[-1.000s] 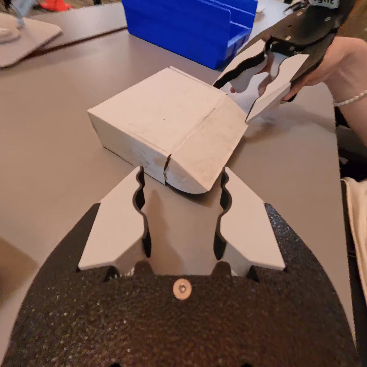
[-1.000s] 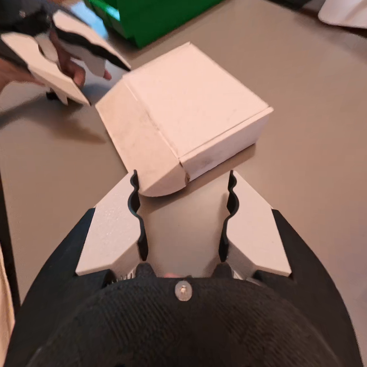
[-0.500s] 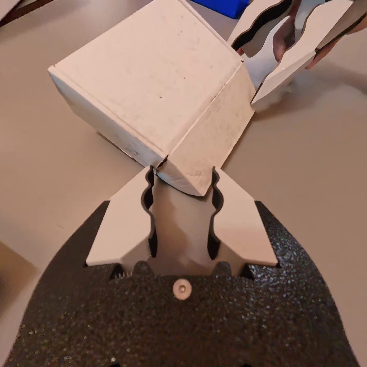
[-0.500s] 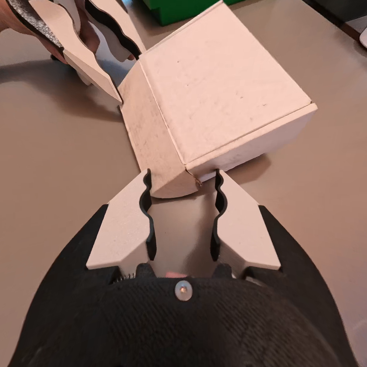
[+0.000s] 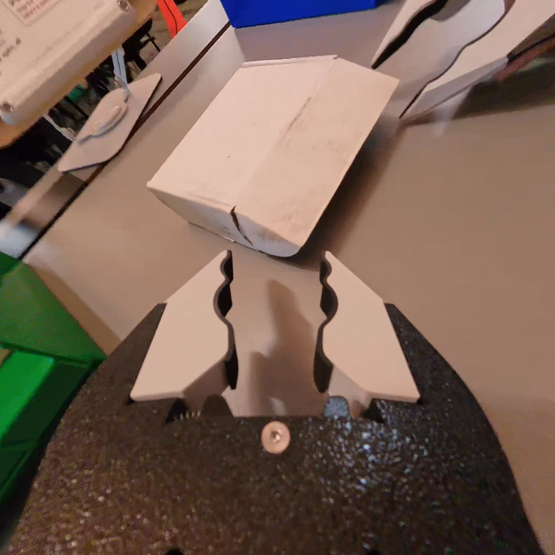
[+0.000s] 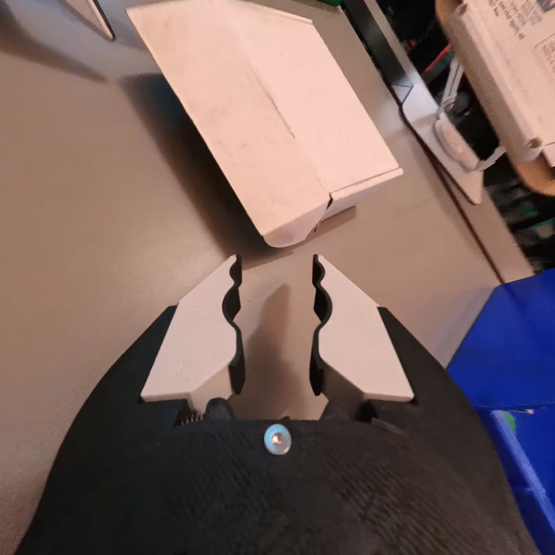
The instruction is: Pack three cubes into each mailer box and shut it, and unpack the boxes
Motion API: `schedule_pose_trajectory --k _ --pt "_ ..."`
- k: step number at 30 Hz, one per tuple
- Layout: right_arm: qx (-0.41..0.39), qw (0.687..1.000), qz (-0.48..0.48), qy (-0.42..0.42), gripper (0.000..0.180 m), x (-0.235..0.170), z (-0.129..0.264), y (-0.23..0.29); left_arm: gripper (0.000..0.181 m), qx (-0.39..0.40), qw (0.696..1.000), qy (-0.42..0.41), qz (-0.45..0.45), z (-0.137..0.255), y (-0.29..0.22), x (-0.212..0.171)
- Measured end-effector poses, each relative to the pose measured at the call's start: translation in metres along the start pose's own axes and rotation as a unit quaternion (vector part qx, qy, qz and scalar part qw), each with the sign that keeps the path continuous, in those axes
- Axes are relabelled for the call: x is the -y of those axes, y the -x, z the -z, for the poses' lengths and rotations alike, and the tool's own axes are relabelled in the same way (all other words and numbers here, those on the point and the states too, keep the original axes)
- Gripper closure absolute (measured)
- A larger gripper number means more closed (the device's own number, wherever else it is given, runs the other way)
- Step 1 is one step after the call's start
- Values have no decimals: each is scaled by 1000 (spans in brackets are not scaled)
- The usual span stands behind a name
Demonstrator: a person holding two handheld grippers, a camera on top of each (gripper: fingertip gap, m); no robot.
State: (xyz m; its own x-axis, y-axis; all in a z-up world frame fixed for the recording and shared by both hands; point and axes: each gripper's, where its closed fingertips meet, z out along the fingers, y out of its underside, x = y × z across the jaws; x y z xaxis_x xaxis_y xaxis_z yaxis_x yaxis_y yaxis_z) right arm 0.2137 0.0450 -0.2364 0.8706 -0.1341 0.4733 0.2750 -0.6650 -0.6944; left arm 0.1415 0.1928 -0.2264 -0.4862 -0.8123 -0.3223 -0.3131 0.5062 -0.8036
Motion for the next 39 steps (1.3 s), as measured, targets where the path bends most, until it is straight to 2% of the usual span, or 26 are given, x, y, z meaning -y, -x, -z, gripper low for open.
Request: schedule_pose_trajectory --k 1,2,5,8,10,16,21,24,27,30,35,39 --pt "-16 1000 17 4 136 -1 -5 0 125 11 1000 9 -17 -4 -1 0" --pt "-42 999 30 -1 146 1 -9 -5 126 19 999 19 -28 -8 -2 -1" --pt "-79 995 63 0 157 4 -16 -10 132 44 997 51 -46 -18 -1 -7" --pt "-85 993 88 3 167 5 -22 -11 156 69 995 49 -59 -23 1 -2" --pt "-85 993 84 0 170 7 -24 -11 161 90 992 54 -65 -25 5 -2" --pt "-44 999 22 -11 172 12 -23 -5 164 83 994 52 -39 -25 5 0" --pt "25 999 -24 -17 172 13 -26 -2 165 65 996 55 -2 -28 8 -1" --pt "57 997 -43 -21 167 12 -26 -2 164 71 996 57 -11 -29 9 -1" --pt "89 995 -38 -32 138 12 -22 2 157 53 997 57 -21 -31 3 -1" --pt "103 993 -24 -46 125 13 -3 1 141 20 998 56 -26 -31 -5 -1" --pt "130 969 -138 -161 117 41 27 -25 122 -25 999 26 -3 -26 -12 6" --pt "130 950 -229 -167 112 33 16 -49 117 -55 993 -43 92 -17 -2 24"
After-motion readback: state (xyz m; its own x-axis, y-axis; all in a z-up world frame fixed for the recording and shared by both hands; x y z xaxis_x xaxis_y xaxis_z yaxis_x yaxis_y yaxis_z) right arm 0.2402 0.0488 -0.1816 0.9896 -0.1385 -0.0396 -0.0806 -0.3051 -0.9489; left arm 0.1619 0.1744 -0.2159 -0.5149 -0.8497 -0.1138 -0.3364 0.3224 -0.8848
